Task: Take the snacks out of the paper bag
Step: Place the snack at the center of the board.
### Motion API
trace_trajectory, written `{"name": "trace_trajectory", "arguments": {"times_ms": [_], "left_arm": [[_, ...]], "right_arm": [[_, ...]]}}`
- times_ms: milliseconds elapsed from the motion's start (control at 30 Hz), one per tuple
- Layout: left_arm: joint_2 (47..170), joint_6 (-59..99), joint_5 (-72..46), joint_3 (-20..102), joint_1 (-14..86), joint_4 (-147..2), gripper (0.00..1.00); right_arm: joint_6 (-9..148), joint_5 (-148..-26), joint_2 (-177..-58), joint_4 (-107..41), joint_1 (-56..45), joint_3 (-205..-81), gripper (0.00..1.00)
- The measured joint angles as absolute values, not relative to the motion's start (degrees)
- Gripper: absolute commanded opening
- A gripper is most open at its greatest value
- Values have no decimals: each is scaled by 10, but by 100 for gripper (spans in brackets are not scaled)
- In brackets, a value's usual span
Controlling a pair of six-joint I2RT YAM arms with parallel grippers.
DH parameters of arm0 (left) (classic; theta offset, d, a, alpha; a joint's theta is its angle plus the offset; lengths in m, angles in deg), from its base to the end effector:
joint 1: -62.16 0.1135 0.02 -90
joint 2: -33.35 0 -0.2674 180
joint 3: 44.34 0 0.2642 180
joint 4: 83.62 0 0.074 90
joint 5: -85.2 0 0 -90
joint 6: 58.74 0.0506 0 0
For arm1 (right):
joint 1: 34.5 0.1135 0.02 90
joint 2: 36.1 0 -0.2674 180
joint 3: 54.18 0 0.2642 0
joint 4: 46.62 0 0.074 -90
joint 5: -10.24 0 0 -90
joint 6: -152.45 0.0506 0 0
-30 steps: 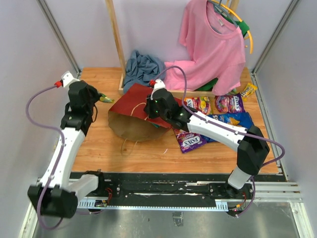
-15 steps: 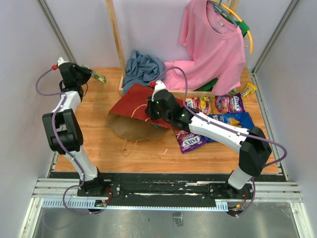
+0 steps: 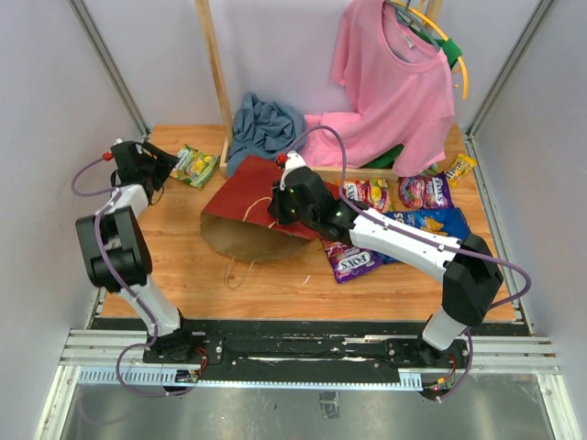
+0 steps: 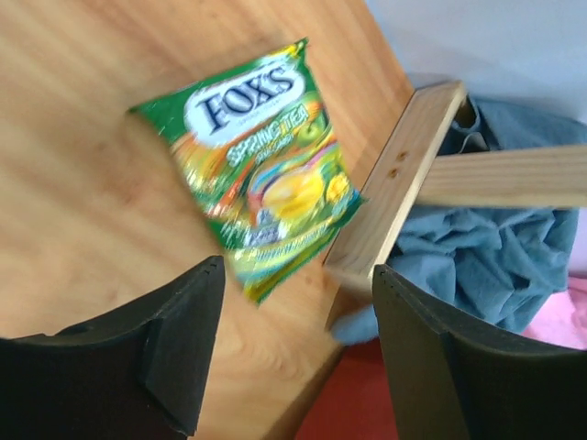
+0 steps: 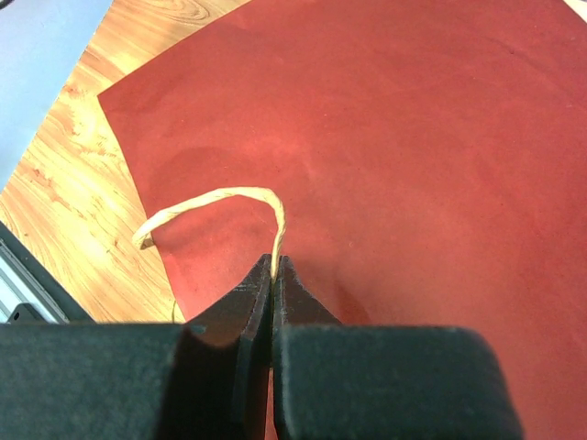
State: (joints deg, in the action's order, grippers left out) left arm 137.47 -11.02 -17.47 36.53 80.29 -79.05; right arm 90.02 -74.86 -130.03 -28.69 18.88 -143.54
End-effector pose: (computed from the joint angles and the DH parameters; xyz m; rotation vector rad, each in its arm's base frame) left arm 0.4188 0.1255 0.2110 -0.9237 1.8628 -0.4869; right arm 0.2520 0.3318 0.3116 -0.4023 2.0195 0.8258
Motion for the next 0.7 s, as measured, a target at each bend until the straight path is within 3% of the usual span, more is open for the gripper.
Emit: {"name": "trace_trajectory", "arguments": {"times_ms": [133,367,567,700], "left_arm": [[1194,-92,-135,269,789,-738,67],[700,-113,-93,1,642,-833,58],[570,-184,-58,-251,533,-826,58],[531,-233,-55,-307,515,-826,53]], "right_arm": [[900,-752,-1301,-286,189,-1435,1],[898,-757,-1320,-283,189,-1448,1],[899,-759,-1328,-281,189,-1449,1],[908,-763,-1328,-282,189,-1449,1]]}}
